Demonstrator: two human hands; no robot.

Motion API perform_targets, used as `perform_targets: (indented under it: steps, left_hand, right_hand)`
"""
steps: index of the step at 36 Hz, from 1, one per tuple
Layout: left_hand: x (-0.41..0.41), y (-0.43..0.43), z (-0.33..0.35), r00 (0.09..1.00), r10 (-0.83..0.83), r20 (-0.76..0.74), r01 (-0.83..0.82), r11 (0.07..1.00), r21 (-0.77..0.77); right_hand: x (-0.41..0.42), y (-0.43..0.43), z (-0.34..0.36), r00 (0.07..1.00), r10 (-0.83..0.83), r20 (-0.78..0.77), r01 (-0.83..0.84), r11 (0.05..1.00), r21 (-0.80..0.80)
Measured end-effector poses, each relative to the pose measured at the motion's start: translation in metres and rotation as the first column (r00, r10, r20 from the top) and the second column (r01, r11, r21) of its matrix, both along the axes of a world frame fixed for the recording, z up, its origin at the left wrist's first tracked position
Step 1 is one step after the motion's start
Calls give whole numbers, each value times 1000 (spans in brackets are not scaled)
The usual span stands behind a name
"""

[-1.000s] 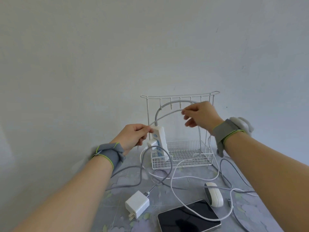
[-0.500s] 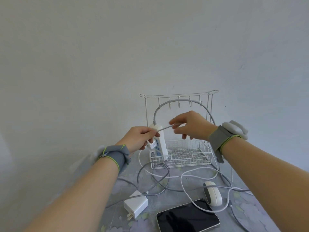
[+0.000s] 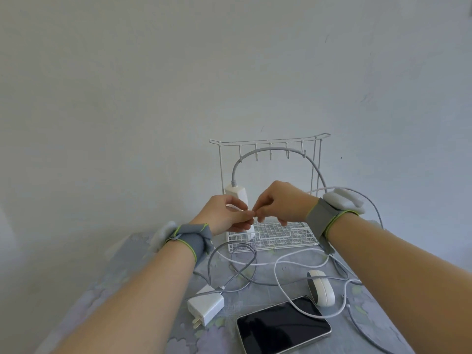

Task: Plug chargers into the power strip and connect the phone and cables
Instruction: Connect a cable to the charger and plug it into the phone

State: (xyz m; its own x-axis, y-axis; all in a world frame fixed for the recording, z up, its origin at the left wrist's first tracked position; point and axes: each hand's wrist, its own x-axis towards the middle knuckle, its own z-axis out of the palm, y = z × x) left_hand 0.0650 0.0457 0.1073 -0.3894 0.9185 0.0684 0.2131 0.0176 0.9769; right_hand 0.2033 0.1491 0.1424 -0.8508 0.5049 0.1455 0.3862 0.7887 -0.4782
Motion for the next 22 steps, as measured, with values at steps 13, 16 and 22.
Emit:
perform_targets:
  steps: [13, 16, 22]
  left_hand:
    - [18, -27, -29, 923, -72, -377, -29, 967, -255]
    - [30, -31, -33, 823, -136, -552, -32, 958, -284]
    - [66, -35, -51, 573, -432, -697, 17, 856, -517]
  right_hand:
    - [41, 6, -14, 926, -326, 193, 267, 923, 277]
    - [50, 3, -19, 930, -327, 168, 281, 927, 250]
    - [65, -8, -25, 945, -303, 121, 272, 937, 217]
